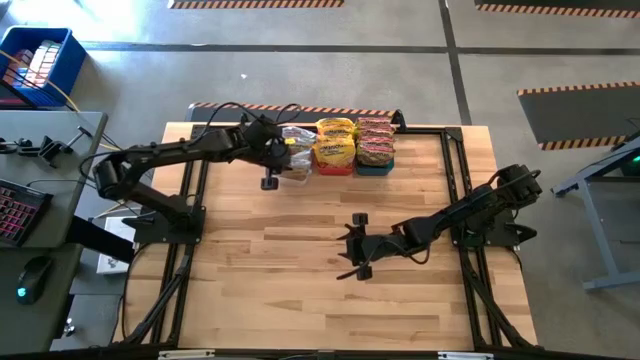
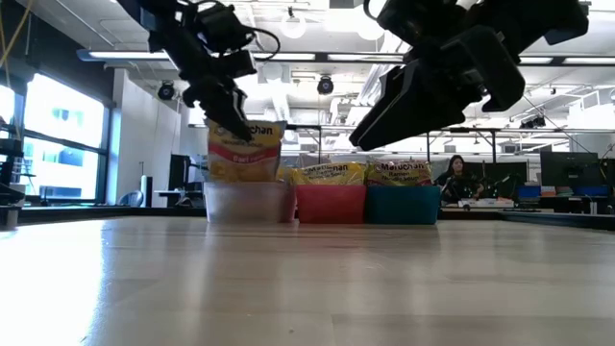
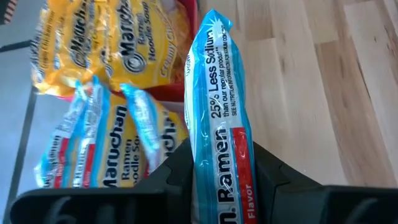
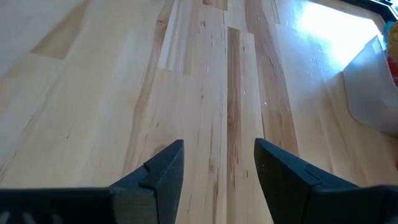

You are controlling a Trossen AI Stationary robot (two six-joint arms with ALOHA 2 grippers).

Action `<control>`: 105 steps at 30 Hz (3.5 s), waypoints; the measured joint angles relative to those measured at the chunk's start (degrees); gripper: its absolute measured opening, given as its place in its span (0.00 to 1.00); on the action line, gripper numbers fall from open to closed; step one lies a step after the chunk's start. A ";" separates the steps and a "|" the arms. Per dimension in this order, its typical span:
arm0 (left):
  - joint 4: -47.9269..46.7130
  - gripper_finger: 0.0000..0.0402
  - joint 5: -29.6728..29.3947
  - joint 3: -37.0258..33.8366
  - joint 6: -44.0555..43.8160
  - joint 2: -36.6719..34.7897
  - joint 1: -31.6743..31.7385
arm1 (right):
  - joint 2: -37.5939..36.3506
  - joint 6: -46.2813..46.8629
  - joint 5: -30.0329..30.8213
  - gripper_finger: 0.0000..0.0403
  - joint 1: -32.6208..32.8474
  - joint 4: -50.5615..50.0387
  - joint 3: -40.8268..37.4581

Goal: Sort Maruchan noodles
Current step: Put the blue noodle pack into the transparent bin

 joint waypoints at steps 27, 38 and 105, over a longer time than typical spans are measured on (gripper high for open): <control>6.30 0.18 2.08 0.07 -0.07 9.01 2.40 | 0.02 0.00 -0.09 0.44 0.02 0.04 0.00; 6.88 0.44 -3.21 -0.13 -3.05 9.48 2.66 | 0.02 -0.01 -0.24 0.44 0.00 0.11 0.00; 7.71 0.09 -4.94 -0.17 -7.02 8.00 0.95 | -0.92 -1.56 -2.64 0.44 0.02 -3.62 0.00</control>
